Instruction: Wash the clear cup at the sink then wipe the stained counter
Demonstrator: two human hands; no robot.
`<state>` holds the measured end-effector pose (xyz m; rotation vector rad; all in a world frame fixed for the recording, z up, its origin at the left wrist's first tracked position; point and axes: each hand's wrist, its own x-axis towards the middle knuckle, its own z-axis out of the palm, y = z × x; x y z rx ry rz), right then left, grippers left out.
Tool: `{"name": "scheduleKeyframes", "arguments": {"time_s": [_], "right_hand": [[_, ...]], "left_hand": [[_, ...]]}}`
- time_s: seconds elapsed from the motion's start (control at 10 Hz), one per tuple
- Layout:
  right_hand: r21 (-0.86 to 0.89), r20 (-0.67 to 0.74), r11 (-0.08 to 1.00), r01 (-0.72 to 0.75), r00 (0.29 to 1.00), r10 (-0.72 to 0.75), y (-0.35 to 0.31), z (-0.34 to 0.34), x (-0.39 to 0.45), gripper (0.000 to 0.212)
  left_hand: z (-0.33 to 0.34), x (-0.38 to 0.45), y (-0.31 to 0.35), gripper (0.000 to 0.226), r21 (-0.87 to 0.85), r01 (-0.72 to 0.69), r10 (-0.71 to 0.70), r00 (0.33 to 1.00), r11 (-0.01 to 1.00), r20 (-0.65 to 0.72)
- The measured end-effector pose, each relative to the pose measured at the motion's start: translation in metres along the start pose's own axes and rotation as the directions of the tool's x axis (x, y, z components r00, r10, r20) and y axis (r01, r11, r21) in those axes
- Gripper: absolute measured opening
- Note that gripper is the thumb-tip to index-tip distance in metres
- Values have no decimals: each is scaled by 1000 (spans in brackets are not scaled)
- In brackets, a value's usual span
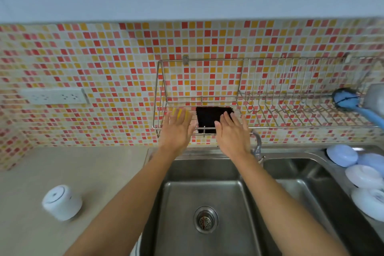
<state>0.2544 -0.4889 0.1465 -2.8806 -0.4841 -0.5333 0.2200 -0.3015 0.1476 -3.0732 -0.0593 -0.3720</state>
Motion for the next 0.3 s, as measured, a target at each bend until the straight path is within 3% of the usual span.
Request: {"name": "scheduleKeyframes", "arguments": {"time_s": [0.1, 0.2, 0.3], "right_hand": [[-5, 100, 1000, 30, 995, -30, -4, -7, -10, 57], [122, 145, 978, 167, 972, -184, -20, -13, -35, 56], [169, 205, 963, 210, 948, -242, -38, -19, -52, 56]], "left_hand": [[-1, -22, -2, 76, -30, 3, -3, 1000, 1000, -6], [-7, -52, -6, 67, -128, -11, 17, 999, 992, 41], [-11, -72, -17, 61, -181, -12, 26, 997, 983, 74]]}}
